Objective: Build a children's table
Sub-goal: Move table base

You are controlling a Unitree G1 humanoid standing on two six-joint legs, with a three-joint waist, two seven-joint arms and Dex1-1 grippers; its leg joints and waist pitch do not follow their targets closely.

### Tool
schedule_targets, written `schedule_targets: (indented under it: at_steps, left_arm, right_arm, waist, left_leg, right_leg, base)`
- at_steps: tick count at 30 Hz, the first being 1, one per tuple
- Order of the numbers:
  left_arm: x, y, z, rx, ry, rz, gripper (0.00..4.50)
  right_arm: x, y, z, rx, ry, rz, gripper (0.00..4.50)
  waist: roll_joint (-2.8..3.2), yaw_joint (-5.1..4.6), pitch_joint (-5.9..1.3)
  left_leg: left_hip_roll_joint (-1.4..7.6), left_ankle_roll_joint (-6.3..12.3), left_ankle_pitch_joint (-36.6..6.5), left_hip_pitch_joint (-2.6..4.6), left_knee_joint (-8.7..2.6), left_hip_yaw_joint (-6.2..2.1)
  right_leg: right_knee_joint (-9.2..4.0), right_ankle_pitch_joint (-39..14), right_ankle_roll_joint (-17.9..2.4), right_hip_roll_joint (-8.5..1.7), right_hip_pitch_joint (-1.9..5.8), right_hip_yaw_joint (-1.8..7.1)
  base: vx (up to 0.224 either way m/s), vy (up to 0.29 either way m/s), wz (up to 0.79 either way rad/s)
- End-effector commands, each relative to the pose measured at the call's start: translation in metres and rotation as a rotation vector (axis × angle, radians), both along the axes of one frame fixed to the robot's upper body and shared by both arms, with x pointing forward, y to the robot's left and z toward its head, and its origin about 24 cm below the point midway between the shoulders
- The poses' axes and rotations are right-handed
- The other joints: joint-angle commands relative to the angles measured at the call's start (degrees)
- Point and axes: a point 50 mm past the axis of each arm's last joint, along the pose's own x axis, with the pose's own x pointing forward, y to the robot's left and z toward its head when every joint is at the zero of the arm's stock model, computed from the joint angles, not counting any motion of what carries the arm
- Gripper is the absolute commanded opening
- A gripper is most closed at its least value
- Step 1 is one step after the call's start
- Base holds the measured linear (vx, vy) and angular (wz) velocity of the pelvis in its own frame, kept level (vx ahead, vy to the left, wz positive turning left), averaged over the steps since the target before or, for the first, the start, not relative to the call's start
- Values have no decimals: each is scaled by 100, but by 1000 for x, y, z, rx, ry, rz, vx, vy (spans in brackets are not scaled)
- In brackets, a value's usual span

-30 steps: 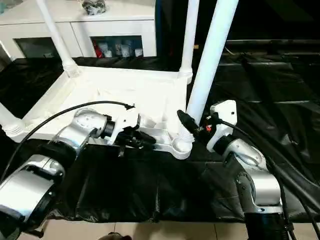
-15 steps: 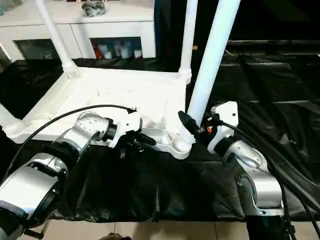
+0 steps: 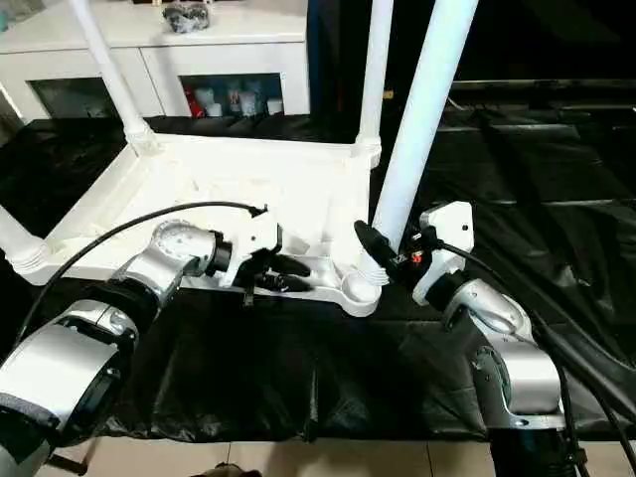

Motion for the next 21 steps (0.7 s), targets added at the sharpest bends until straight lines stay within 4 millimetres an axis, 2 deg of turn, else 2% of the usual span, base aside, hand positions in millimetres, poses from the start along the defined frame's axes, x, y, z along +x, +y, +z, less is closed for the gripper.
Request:
schedule_targets:
  at_steps: [1, 2, 8, 11, 21]
  left_arm:
    - [2, 1, 0, 22, 0, 14, 119]
    - [1, 2, -1, 26, 5, 20, 119]
    - [1, 4, -3, 29, 33, 34, 119]
    - [1, 5, -2, 23, 47, 21, 81]
    - [-4, 10, -7, 128, 101, -56, 16]
  right_arm:
    - [0, 0, 8, 3, -34, 1, 187]
    - [0, 0, 9, 3, -34, 2, 187]
    - [0, 0, 9, 3, -37, 1, 187]
    - [-1, -1, 9, 2, -36, 1, 187]
    - [2, 3, 9, -2, -34, 31, 187]
  waist:
    - [-65, -11, -402]
    - [-48, -21, -398]
    - [-45, -24, -403]
    - [-46, -28, -398]
    - [-51, -17, -394]
  left_leg:
    - [310, 528, -775, 169, -339, -136]
    - [308, 519, -798, 170, -339, -135]
    - [303, 545, -750, 159, -335, -139]
    - [306, 553, -770, 164, -341, -139]
    - [312, 554, -766, 168, -346, -135]
  right_leg:
    - [-408, 530, -1585, -481, 268, 206]
    - [-416, 542, -1596, -481, 265, 205]
    - [-408, 649, -1606, -492, 278, 205]
    - [-412, 606, -1615, -489, 271, 202]
    - [-420, 571, -1613, -503, 264, 211]
  base:
    - [0, 0, 0]
    - [0, 0, 0]
    - [0, 0, 0]
    - [0, 0, 0]
    - [0, 0, 0]
